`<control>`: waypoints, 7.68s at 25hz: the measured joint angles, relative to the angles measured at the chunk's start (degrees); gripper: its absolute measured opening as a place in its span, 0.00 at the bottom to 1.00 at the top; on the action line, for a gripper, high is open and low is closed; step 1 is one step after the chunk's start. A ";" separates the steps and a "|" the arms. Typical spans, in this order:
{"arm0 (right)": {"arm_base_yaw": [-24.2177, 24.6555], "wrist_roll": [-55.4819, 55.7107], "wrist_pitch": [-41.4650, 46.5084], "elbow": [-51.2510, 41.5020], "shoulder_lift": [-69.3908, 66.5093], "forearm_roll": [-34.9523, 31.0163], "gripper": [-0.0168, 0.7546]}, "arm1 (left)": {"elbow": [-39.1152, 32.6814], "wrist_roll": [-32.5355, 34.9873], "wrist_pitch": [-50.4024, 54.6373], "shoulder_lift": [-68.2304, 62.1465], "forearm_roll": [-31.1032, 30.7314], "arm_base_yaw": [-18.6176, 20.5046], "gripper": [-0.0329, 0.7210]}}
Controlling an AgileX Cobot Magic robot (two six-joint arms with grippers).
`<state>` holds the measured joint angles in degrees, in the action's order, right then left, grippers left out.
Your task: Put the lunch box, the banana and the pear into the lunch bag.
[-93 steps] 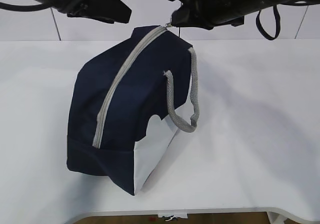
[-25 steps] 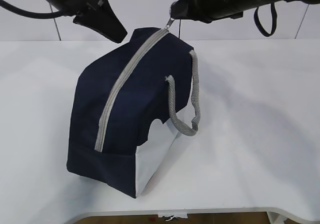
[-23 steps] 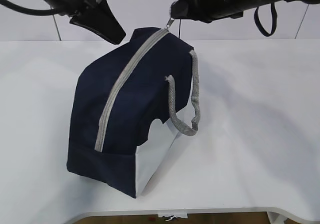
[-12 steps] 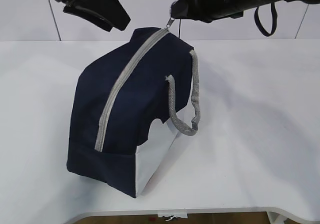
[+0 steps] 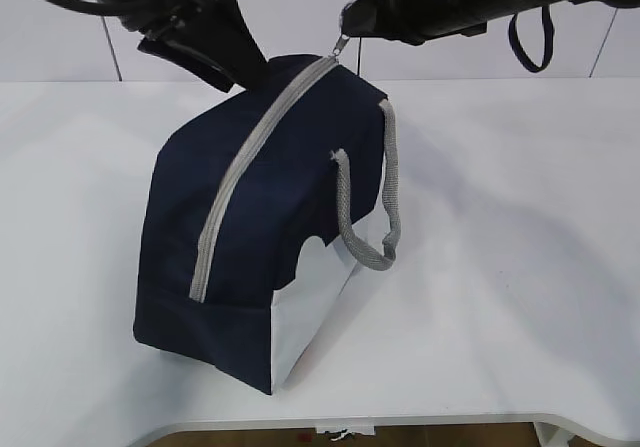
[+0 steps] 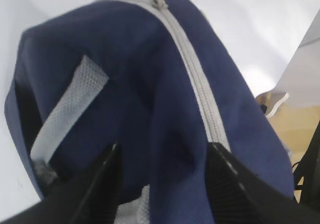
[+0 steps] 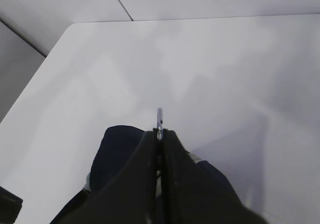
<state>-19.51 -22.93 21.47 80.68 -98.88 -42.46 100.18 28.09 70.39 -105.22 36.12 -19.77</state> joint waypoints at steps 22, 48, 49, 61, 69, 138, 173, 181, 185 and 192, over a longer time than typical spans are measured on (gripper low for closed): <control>0.00 -0.10 -0.13 0.00 0.00 -0.34 0.01 | -4.06 -1.15 0.07 -0.46 -0.07 -0.43 0.29; -0.34 -0.58 -4.73 0.00 -3.18 -0.65 0.01 | -4.62 10.87 -0.33 9.19 -8.69 -0.53 0.06; -0.34 -0.58 -4.83 0.00 -3.60 -0.65 0.01 | -4.62 10.87 -0.33 9.42 -8.85 -0.53 0.06; 2.39 -0.70 -4.42 0.35 -8.11 -0.77 0.01 | -4.66 10.87 0.13 10.05 -8.61 -0.53 0.06; 2.61 -0.70 -2.58 0.42 -12.10 -1.80 0.01 | -4.66 10.87 0.64 10.14 -8.64 -0.53 0.06; 3.05 12.47 41.42 18.65 -7.37 37.36 0.51 | -4.44 8.25 -0.73 2.47 -7.27 -0.53 0.54; 3.14 18.76 50.05 12.34 12.33 40.33 0.44 | -10.99 -13.48 1.19 26.80 -29.25 -0.53 0.66; 3.14 18.87 50.23 -2.63 29.87 40.90 0.44 | -22.85 -13.97 1.74 43.28 -30.46 -0.53 0.65; 3.14 18.87 50.36 -9.09 38.30 41.78 0.44 | -28.67 -13.99 1.86 52.27 -30.46 -0.53 0.65; 3.14 18.87 50.50 -17.78 51.10 42.46 0.44 | -36.75 -13.99 2.18 67.47 -30.46 -0.53 0.62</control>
<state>-16.37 -4.06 71.96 62.89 -47.78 0.00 63.43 14.10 72.58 -37.75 5.66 -20.30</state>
